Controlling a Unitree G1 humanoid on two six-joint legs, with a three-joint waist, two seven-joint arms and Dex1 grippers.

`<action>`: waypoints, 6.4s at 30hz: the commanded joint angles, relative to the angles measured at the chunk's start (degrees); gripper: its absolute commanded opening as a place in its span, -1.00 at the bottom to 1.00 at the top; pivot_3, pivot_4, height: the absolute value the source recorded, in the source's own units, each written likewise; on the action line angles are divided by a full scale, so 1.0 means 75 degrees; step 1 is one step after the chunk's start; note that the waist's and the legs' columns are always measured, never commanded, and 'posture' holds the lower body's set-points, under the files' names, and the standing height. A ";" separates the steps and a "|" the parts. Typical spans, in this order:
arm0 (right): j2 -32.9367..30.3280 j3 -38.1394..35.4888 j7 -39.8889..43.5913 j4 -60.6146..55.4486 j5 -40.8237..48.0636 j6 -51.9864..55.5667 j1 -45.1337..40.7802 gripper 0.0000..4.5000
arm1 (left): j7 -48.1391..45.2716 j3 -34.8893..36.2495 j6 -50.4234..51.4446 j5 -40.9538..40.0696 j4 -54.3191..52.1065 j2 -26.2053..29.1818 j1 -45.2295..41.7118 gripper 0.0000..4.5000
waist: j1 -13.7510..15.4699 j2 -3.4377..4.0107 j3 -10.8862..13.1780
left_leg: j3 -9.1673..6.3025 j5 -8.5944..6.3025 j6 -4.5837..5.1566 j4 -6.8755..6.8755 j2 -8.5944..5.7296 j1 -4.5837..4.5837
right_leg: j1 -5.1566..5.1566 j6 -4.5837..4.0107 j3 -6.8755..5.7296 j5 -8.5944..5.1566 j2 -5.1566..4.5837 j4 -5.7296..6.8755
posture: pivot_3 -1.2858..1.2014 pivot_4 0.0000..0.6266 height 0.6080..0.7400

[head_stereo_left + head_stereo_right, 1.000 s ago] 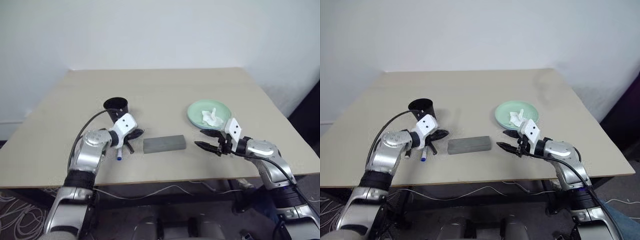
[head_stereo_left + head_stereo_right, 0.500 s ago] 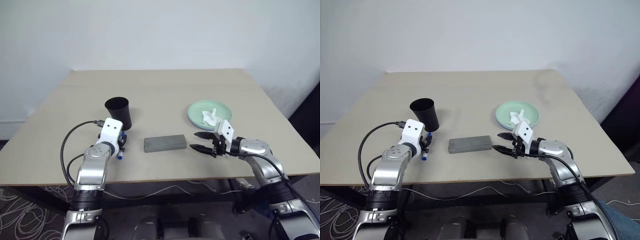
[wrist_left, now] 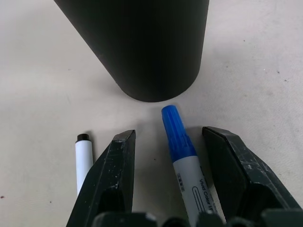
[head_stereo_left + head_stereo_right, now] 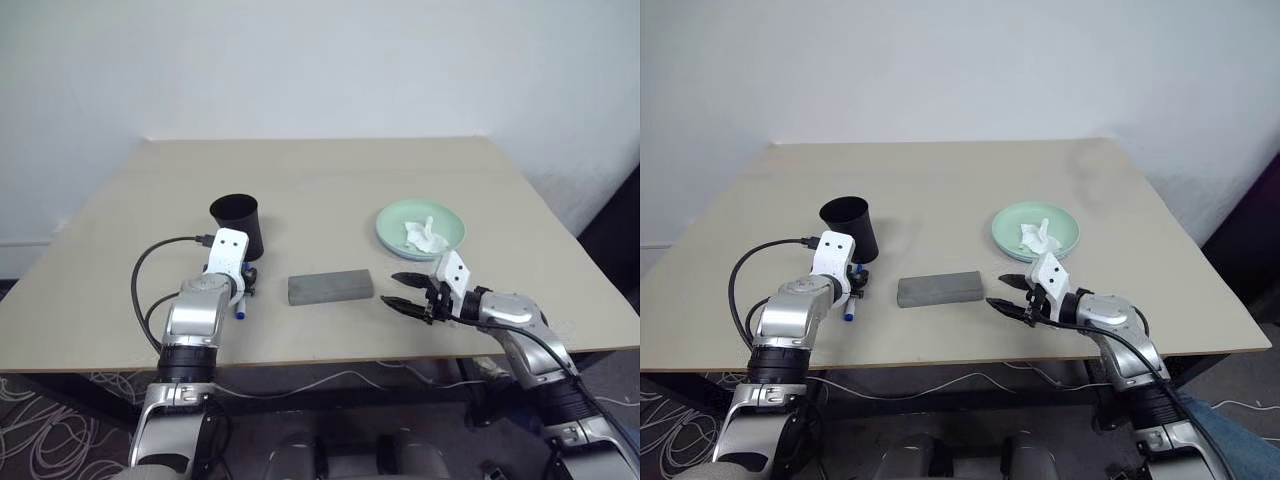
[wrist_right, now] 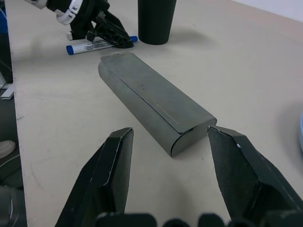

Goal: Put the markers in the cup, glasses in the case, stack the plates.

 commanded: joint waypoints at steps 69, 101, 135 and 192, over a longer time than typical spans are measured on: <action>0.0043 -0.0222 -0.0278 0.0027 -0.0140 -0.0051 -0.0472 0.21 | -0.4027 0.0786 -0.6899 -0.3432 0.2845 0.0907 -0.2300 0.24 | -0.0072 -0.0016 0.0004 | 0.0001 -0.0001 0.0001 -0.0013 -0.0047 -0.0010 | -0.0004 0.0001 0.0016 -0.0002 0.0002 -0.0016 | 0.03 -1.00 0.99; 0.0139 -0.0138 0.0147 0.0453 -0.0233 -0.0236 -0.0821 0.21 | -0.0781 0.0539 -0.1979 -0.2070 0.1149 0.2059 0.0623 0.24 | -0.0055 -0.0015 0.0002 | 0.0022 0.0014 -0.0030 -0.0062 -0.0004 0.0004 | -0.0035 -0.0027 0.0011 0.0020 0.0000 -0.0020 | 0.03 -1.00 0.99; 0.0256 -0.0132 -0.0046 0.0568 -0.0288 -0.0297 -0.0866 0.21 | -0.3340 0.0404 -0.5187 -0.2801 0.0645 0.0998 -0.0889 -0.99 | 0.0022 -0.0011 0.0003 | 0.0006 0.0014 -0.0031 -0.0072 0.0023 -0.0007 | -0.0029 -0.0062 -0.0050 0.0049 0.0004 -0.0077 | 0.03 -1.00 0.99; -0.0068 -0.0727 0.0409 -0.0294 0.0818 0.0532 -0.0480 0.21 | -0.5511 0.0231 -0.7479 -0.3333 0.2109 0.1122 -0.0589 -0.01 | -0.0181 -0.0027 0.0000 | -0.0004 0.0016 -0.0027 -0.0026 -0.0043 -0.0002 | -0.0018 -0.0041 -0.0021 0.0032 0.0010 -0.0020 | 0.03 -1.00 0.99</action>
